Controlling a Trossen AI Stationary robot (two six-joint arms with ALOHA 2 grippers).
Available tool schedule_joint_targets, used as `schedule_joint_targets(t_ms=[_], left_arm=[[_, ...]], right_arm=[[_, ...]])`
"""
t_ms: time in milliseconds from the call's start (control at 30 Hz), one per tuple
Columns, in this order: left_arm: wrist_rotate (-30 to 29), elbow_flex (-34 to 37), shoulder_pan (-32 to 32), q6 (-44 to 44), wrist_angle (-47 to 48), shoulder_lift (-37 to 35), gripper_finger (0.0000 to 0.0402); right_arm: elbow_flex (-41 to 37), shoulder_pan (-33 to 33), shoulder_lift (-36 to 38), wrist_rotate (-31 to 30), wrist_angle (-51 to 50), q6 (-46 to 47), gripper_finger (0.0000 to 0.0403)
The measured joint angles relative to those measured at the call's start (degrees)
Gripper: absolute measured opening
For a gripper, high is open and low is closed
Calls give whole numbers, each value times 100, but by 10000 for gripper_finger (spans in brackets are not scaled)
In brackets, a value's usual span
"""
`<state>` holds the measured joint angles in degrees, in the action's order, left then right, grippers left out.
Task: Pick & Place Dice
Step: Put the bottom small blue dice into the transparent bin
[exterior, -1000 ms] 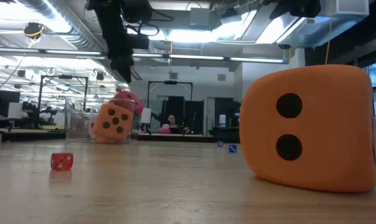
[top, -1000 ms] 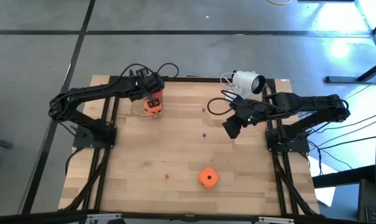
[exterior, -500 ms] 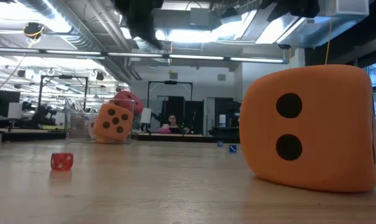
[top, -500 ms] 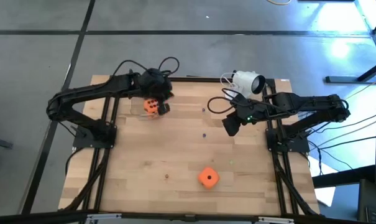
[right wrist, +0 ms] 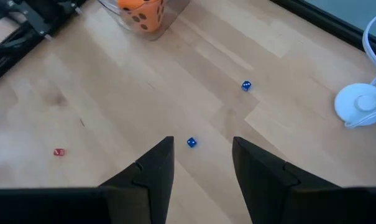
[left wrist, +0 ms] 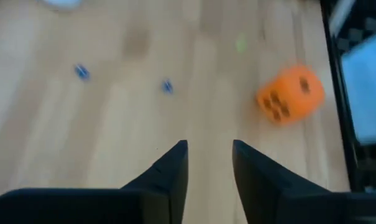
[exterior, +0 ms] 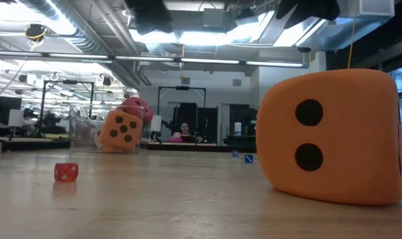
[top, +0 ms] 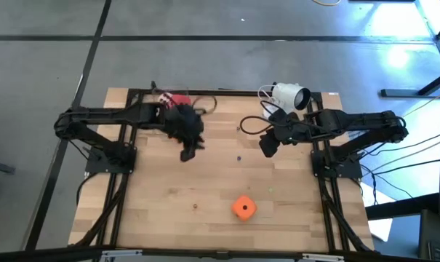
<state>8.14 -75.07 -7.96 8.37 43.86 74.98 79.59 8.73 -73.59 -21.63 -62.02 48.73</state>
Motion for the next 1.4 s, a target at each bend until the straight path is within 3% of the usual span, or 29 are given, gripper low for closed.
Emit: schedule_joint_targets(t_ms=[167,367,567,833,1233,1400], left_arm=[[-236,248,540,352,895,2,148],[-1265,286,1049,1398,2213,-104,160],[-2086,286,1654,1950,2603,-538,159],[-3191,284,2199,2742,2770,-896,160],[-3560,284,2329,3050,3470,-916,160],[-3662,284,2331,3000,3465,-916,160]], right_arm=[[0,-25,-450,1,-10,-259,164],[-2,-246,-1255,618,14,-378,164],[-2,-293,-1891,1133,371,-606,164],[-2,-328,-2541,1208,571,-700,166],[-2,-333,-3357,1960,1044,-1178,237],[-2,-327,-3444,1797,1222,-2424,237]])
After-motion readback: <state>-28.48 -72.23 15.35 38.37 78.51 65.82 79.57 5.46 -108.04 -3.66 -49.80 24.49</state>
